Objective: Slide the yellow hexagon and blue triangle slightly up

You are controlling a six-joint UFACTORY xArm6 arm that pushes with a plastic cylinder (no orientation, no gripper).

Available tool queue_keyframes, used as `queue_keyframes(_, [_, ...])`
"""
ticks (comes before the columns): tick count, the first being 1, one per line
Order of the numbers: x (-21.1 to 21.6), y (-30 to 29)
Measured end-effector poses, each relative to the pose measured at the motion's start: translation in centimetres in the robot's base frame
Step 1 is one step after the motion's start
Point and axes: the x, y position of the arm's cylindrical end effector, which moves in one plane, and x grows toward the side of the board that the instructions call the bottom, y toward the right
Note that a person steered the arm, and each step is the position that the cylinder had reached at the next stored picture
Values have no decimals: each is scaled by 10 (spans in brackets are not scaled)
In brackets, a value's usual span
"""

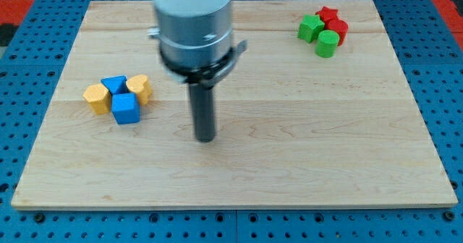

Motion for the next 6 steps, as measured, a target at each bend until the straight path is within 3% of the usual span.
queue_keyframes(1, [20,-62])
queue_keyframes(2, [-7,-145])
queue_keyframes(3, [-49,-169])
queue_keyframes(6, [-49,-166])
